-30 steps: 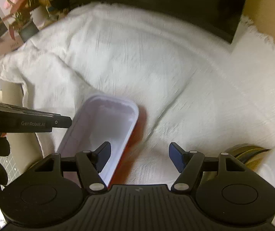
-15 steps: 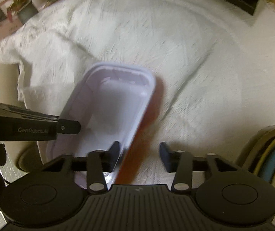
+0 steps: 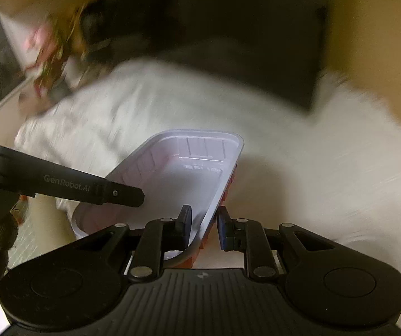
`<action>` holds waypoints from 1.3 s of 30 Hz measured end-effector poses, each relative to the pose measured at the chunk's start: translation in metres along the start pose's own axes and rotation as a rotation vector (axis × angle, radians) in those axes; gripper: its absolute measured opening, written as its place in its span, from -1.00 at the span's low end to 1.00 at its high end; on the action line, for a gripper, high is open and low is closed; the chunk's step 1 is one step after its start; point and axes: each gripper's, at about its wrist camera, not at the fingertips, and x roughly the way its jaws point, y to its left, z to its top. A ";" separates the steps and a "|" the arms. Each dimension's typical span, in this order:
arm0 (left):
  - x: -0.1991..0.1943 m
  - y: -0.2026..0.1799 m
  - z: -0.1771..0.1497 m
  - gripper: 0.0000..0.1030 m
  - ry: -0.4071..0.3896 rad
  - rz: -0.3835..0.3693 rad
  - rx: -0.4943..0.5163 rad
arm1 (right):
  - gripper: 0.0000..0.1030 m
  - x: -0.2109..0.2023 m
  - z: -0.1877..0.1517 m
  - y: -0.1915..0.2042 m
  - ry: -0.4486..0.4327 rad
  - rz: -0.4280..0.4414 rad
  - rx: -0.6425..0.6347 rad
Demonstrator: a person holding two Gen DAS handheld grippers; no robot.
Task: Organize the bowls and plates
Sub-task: 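Grasp the red-and-white tray rim with both tools and lift, then carry the tray over the white bowl on the stack with both tools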
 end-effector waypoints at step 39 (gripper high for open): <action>0.067 -0.153 -0.023 -0.61 0.134 -0.164 0.332 | -0.34 -0.062 -0.064 -0.126 -0.046 -0.175 0.272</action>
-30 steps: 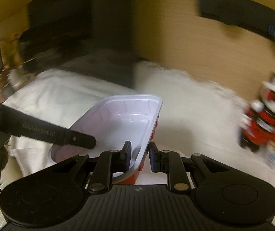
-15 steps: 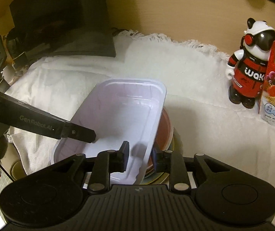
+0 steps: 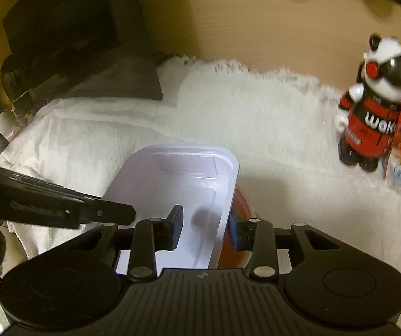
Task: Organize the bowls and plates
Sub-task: 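Carry the tray over the white bowl on the stack with both tools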
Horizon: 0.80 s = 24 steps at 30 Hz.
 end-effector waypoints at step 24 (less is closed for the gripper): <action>0.006 0.023 0.003 -0.62 0.003 -0.041 -0.115 | -0.35 0.021 0.002 -0.011 0.032 0.041 0.011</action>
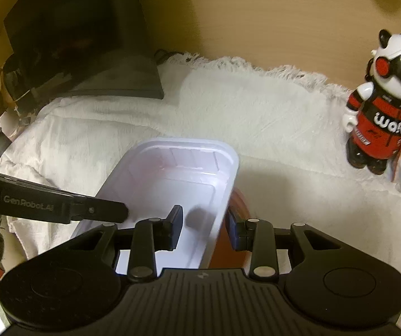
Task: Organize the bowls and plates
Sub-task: 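Carry the tray over the white bowl on the stack with both tools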
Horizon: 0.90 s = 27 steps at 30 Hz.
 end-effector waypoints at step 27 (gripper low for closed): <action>-0.001 -0.016 -0.013 -0.63 0.026 -0.007 0.081 | -0.35 -0.019 -0.017 0.007 0.007 -0.013 -0.026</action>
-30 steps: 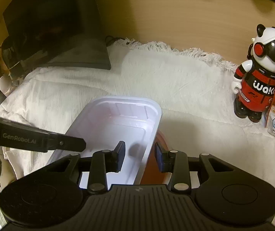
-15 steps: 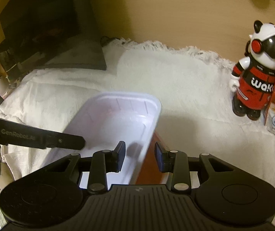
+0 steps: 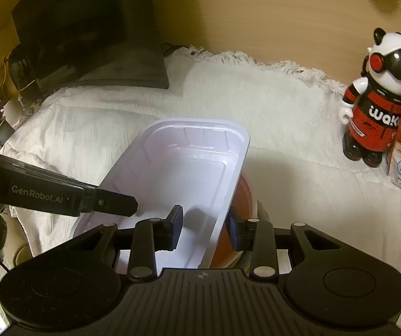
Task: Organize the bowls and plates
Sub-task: 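Carry the tray over the white bowl on the stack with both tools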
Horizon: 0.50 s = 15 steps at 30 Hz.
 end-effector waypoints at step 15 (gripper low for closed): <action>0.006 0.003 0.009 -0.63 0.057 -0.049 0.121 | -0.35 -0.004 -0.017 0.014 -0.014 -0.123 0.131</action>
